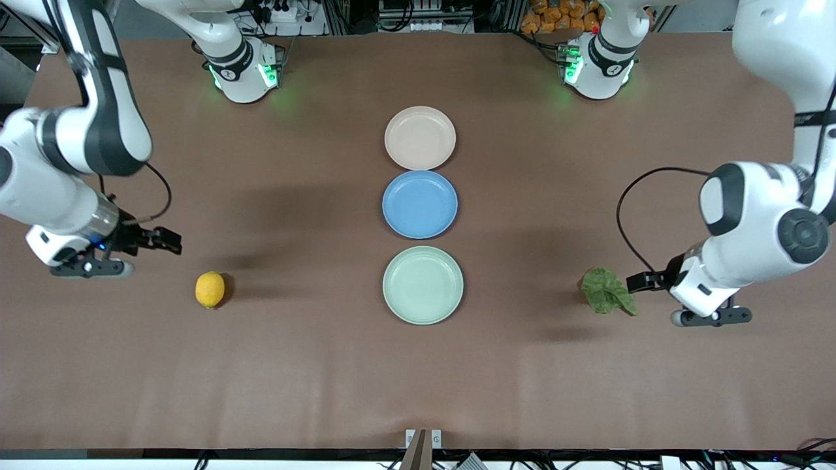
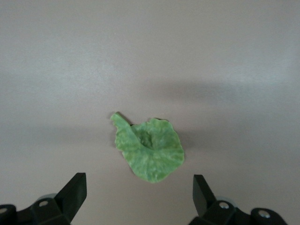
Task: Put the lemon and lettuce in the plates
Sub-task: 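Lower the right gripper to the lemon while the left gripper reaches the lettuce, then close the right gripper on the lemon while the left gripper grasps the lettuce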
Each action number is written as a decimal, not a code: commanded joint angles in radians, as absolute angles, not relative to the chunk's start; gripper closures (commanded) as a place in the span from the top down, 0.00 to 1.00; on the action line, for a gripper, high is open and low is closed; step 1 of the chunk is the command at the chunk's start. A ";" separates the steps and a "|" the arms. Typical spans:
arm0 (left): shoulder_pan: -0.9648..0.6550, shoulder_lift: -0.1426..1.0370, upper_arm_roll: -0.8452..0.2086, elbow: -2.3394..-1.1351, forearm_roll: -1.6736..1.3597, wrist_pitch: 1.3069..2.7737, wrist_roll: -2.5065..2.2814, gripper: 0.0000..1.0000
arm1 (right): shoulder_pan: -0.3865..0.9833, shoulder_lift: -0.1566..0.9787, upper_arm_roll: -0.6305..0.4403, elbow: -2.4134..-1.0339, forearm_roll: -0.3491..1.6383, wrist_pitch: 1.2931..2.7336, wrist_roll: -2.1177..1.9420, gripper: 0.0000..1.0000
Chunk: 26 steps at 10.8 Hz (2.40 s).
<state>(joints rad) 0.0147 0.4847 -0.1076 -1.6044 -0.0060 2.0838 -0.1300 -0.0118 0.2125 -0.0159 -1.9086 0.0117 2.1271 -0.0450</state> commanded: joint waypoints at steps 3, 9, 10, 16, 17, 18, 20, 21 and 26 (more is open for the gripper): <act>-0.017 0.584 -0.109 -1.638 0.061 2.156 -0.129 1.00 | -0.011 0.415 -0.017 -1.821 0.139 2.167 -0.046 1.00; -0.003 0.661 -0.107 -1.701 0.094 2.312 -0.127 1.00 | -0.011 0.561 -0.018 -1.816 0.149 2.289 -0.046 1.00; 0.003 0.664 -0.106 -1.704 0.094 2.312 -0.126 0.97 | -0.014 0.572 -0.018 -1.809 0.149 2.292 -0.046 1.00; 0.003 0.706 -0.103 -1.701 0.120 2.350 -0.126 0.75 | -0.009 0.657 -0.018 -1.756 0.147 2.293 -0.040 1.00; 0.002 0.709 -0.103 -1.701 0.123 2.359 -0.126 0.72 | 0.000 0.657 -0.018 -1.756 0.140 2.293 -0.040 1.00; 0.000 0.715 -0.103 -1.697 0.124 2.359 -0.124 0.55 | 0.008 0.658 -0.020 -1.756 0.135 2.298 -0.040 1.00; -0.005 0.715 -0.103 -1.692 0.124 2.359 -0.121 0.00 | 0.008 0.661 -0.018 -1.756 0.138 2.319 -0.049 0.23; -0.009 0.713 -0.101 -1.692 0.124 2.359 -0.121 0.00 | 0.008 0.661 -0.018 -1.758 0.140 2.322 -0.049 0.00; -0.009 0.586 -0.107 -1.684 0.124 2.278 -0.117 0.00 | 0.017 0.652 -0.018 -1.756 0.141 2.312 -0.045 0.00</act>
<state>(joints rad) -0.0068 0.6914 -0.1047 -1.6696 0.1064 2.3508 -0.1300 0.0095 0.6439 -0.0199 -1.7750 0.1334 2.3136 -0.0446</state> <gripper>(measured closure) 0.952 0.304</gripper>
